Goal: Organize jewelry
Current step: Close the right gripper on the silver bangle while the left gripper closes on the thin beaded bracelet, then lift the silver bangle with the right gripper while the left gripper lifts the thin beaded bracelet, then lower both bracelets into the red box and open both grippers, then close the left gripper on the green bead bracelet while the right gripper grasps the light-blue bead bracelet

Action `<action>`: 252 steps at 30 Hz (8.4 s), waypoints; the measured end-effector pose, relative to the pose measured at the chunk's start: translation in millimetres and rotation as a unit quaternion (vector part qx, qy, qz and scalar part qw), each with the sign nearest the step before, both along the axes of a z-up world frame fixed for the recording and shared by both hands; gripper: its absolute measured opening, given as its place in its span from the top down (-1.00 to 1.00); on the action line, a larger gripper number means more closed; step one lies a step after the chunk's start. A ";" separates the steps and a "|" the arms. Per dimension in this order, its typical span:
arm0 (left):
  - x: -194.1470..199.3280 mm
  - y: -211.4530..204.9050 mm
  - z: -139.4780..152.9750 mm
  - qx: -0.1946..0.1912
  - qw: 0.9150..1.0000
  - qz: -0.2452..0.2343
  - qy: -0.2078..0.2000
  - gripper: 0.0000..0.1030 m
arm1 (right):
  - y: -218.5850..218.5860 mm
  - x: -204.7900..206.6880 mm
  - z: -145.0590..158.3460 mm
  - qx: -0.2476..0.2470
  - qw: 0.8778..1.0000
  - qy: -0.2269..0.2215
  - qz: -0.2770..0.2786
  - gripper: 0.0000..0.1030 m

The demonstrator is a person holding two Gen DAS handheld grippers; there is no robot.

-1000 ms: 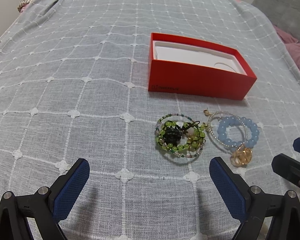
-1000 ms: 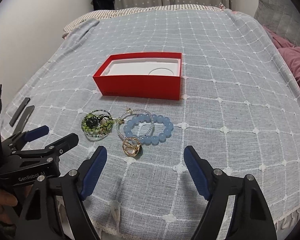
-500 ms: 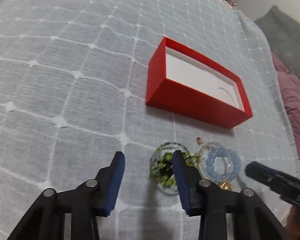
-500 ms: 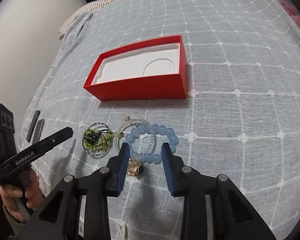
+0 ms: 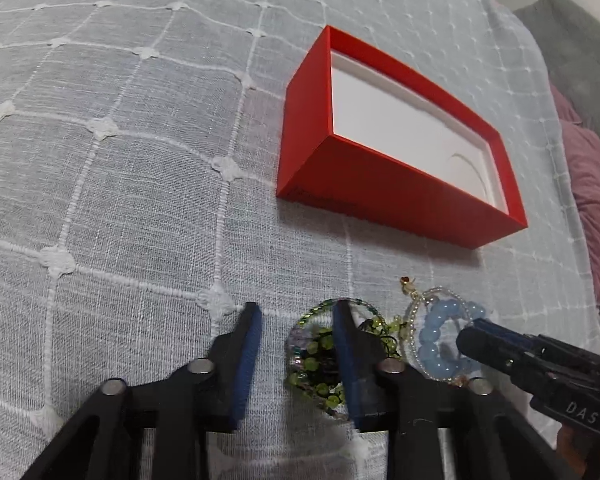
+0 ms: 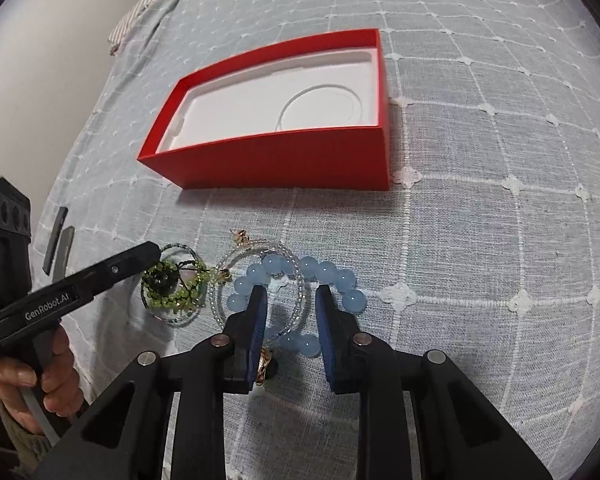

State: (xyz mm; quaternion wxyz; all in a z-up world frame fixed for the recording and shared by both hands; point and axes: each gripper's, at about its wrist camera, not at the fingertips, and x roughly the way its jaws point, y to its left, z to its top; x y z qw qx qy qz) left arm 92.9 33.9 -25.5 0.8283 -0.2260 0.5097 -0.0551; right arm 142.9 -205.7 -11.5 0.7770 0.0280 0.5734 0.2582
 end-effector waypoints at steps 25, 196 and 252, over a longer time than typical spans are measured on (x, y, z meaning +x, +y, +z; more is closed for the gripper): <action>-21.8 12.0 26.5 -0.037 0.998 -0.001 -0.054 1.00 | 3.7 -21.9 33.0 0.052 0.996 -0.060 0.036 0.92; 1.2 -4.6 30.4 0.076 0.996 -0.022 -0.035 0.45 | -17.7 20.5 70.9 0.049 0.995 -0.086 -0.016 0.09; -34.2 -10.4 26.8 -0.011 0.997 -0.046 -0.055 0.99 | -21.5 6.2 2.4 -0.027 0.999 0.010 -0.028 0.77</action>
